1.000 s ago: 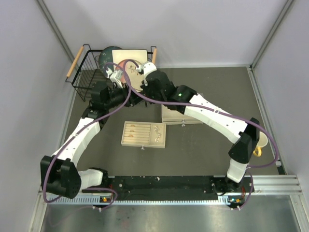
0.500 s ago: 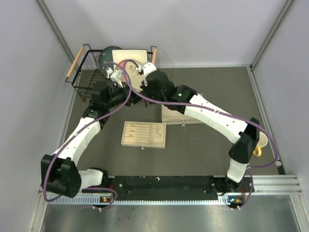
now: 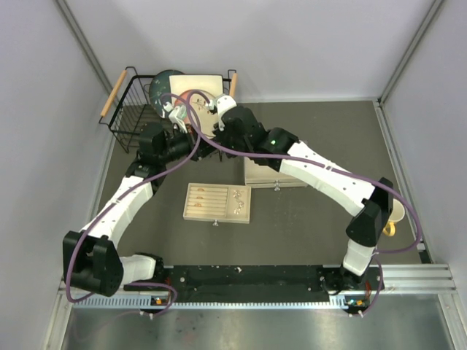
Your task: Organize the mixed jewelry
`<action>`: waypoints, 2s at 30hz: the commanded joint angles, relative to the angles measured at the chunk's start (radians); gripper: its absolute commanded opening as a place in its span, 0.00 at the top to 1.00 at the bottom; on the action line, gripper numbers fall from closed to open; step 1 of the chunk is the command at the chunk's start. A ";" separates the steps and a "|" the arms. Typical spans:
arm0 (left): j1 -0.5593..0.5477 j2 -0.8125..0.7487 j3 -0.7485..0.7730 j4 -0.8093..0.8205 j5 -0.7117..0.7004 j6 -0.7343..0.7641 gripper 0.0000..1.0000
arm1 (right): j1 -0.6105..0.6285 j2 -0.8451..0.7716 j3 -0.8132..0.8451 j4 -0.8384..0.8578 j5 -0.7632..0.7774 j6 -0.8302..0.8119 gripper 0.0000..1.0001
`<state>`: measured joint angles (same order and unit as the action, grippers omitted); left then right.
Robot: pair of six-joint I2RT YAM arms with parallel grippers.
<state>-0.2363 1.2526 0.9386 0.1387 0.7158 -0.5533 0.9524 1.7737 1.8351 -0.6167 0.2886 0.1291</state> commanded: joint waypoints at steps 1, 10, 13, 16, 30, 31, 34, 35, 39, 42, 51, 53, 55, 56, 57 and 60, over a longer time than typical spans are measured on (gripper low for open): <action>-0.001 -0.030 0.009 -0.004 0.060 0.119 1.00 | -0.010 -0.105 0.036 0.032 -0.101 -0.025 0.84; 0.006 -0.061 0.031 -0.002 0.278 0.248 1.00 | -0.087 -0.261 -0.059 0.041 -0.369 -0.052 0.55; 0.006 -0.068 0.023 0.044 0.398 0.250 1.00 | -0.124 -0.296 -0.099 0.048 -0.512 -0.071 0.53; 0.006 -0.073 0.016 0.100 0.490 0.213 1.00 | -0.156 -0.322 -0.152 0.051 -0.624 -0.089 0.53; 0.006 -0.090 0.014 0.142 0.570 0.174 1.00 | -0.164 -0.316 -0.218 0.058 -0.829 -0.163 0.58; 0.006 -0.090 0.012 0.142 0.571 0.174 1.00 | -0.164 -0.315 -0.218 0.058 -0.832 -0.164 0.60; 0.005 -0.091 0.012 0.147 0.582 0.165 1.00 | -0.164 -0.303 -0.214 0.060 -0.835 -0.167 0.61; 0.006 -0.093 0.012 0.150 0.588 0.159 1.00 | -0.164 -0.298 -0.212 0.060 -0.833 -0.169 0.61; 0.005 -0.097 0.009 0.164 0.602 0.148 1.00 | -0.164 -0.292 -0.214 0.058 -0.836 -0.172 0.61; 0.005 -0.097 0.006 0.170 0.611 0.141 1.00 | -0.164 -0.287 -0.214 0.058 -0.836 -0.174 0.61; 0.005 -0.104 0.002 0.177 0.613 0.132 1.00 | -0.162 -0.287 -0.214 0.060 -0.844 -0.171 0.71; 0.005 -0.107 0.002 0.179 0.613 0.130 1.00 | -0.162 -0.287 -0.214 0.058 -0.845 -0.171 0.75; 0.005 -0.107 0.002 0.180 0.611 0.128 1.00 | -0.162 -0.286 -0.214 0.061 -0.858 -0.169 0.78; 0.005 -0.107 0.002 0.182 0.611 0.127 1.00 | -0.164 -0.284 -0.214 0.061 -0.861 -0.167 0.79; 0.005 -0.108 0.002 0.185 0.611 0.125 1.00 | -0.164 -0.284 -0.212 0.061 -0.862 -0.167 0.81; 0.005 -0.107 0.002 0.187 0.611 0.124 1.00 | -0.162 -0.281 -0.211 0.063 -0.871 -0.166 0.87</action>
<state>-0.2333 1.1732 0.9386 0.2703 1.3045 -0.4213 0.7952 1.4872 1.6096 -0.5919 -0.5507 -0.0265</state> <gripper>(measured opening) 0.012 0.169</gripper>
